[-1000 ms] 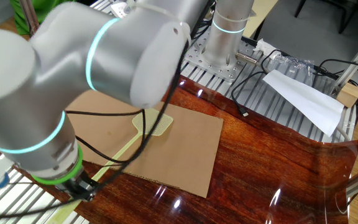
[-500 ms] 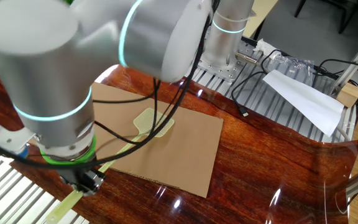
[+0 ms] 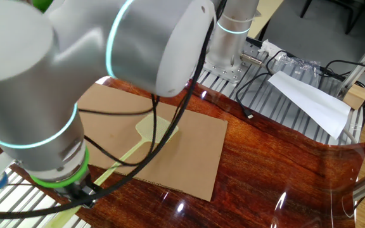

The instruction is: Swat with a flyswatter

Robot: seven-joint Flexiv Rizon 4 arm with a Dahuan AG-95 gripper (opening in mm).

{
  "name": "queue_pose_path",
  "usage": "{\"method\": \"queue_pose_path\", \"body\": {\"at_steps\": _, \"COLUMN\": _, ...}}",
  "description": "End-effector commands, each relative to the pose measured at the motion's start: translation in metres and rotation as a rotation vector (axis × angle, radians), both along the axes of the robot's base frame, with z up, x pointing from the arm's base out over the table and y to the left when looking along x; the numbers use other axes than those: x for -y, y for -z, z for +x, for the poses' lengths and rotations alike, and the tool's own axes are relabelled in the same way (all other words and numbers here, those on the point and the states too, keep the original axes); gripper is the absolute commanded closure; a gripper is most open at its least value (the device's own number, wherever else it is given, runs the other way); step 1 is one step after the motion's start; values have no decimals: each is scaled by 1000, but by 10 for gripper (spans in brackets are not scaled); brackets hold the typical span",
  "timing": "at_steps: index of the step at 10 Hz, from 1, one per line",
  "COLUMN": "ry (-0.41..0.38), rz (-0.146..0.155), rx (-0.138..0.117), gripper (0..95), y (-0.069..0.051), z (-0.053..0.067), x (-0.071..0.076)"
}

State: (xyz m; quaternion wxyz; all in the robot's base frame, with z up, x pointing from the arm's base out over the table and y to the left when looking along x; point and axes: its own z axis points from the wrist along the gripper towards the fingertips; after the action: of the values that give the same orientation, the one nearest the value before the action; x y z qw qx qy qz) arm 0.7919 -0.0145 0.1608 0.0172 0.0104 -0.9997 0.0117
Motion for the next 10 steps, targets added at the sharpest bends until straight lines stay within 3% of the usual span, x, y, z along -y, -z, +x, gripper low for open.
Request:
{"method": "queue_pose_path", "body": {"at_steps": 1, "ry": 0, "rz": -7, "rx": 25, "gripper": 950, "y": 1, "z": -3, "x": 1}}
{"method": "queue_pose_path", "body": {"at_steps": 8, "ry": 6, "rz": -6, "rx": 32, "gripper": 950, "y": -1, "z": -3, "x": 2}}
{"method": "queue_pose_path", "body": {"at_steps": 10, "ry": 3, "rz": -9, "rx": 11, "gripper": 950, "y": -8, "z": -2, "x": 0}}
